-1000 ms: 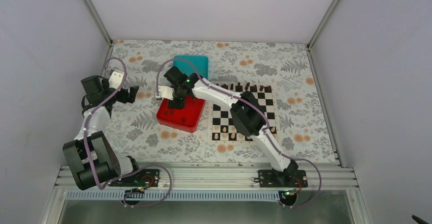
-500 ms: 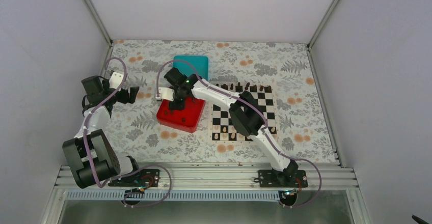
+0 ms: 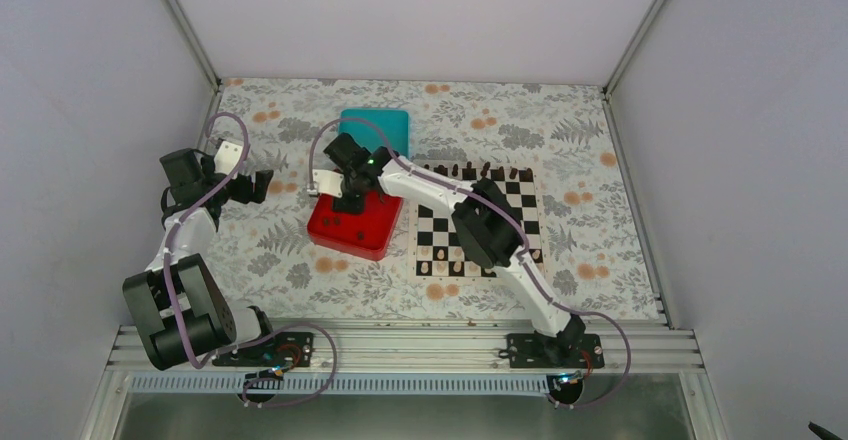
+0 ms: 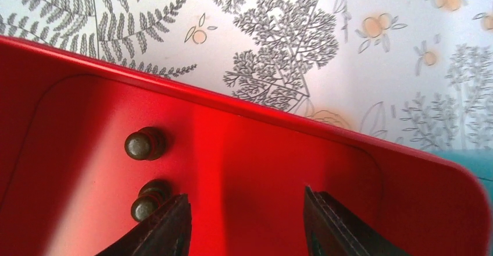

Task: Set up the chess pieces on the board
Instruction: Pick up the chess piece from the storage box.

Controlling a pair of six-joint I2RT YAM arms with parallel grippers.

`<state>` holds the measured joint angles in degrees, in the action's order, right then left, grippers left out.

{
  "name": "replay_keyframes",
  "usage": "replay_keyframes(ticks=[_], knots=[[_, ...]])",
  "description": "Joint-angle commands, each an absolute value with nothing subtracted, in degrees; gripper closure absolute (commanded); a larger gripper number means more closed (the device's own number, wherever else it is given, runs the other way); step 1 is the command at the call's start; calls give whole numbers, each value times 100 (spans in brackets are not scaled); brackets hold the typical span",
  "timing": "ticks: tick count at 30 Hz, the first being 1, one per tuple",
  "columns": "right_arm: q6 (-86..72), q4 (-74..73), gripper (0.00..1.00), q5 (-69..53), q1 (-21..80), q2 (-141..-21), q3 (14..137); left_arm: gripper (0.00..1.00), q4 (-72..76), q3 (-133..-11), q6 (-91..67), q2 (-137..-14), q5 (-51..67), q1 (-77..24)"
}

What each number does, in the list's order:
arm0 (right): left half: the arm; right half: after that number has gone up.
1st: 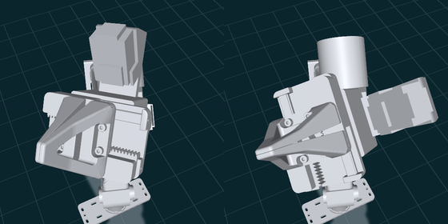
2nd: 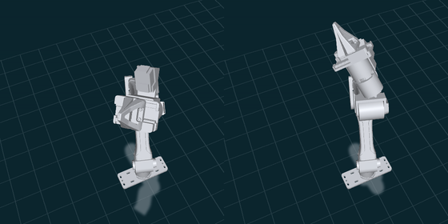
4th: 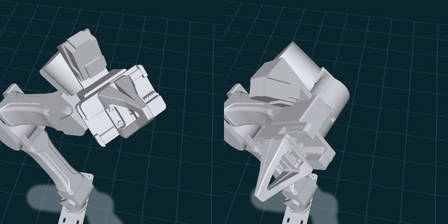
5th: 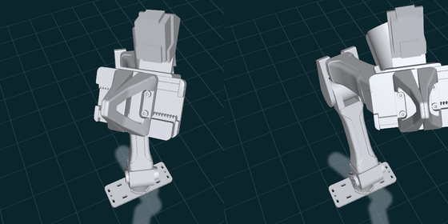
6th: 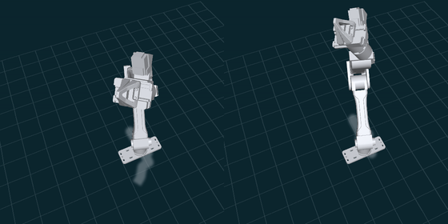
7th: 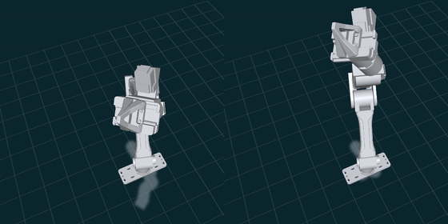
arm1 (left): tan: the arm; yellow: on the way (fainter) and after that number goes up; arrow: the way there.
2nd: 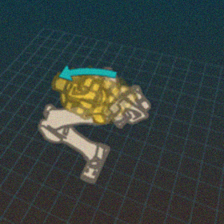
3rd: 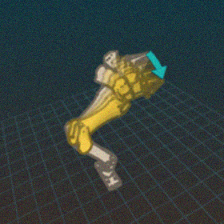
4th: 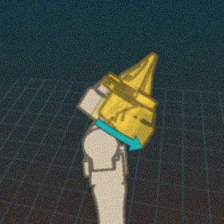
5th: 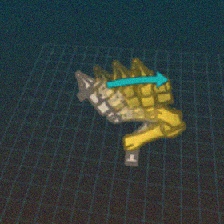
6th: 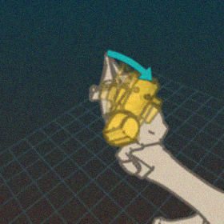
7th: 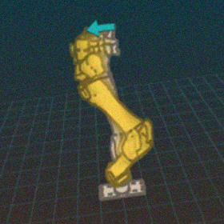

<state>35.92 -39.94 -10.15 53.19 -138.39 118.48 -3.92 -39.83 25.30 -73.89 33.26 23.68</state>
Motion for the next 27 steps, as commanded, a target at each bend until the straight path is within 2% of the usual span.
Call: replay_keyframes(ticks=[1, 27], knots=[[3548, -3909, 50, -874, 5343, -13353, 11754, 0, -275, -4044, 2611, -7396, 3439, 2411], [3709, -4691, 52, -1515, 5439, -13815, 12059, 0, -280, -4034, 2646, -7402, 3434, 2434]])
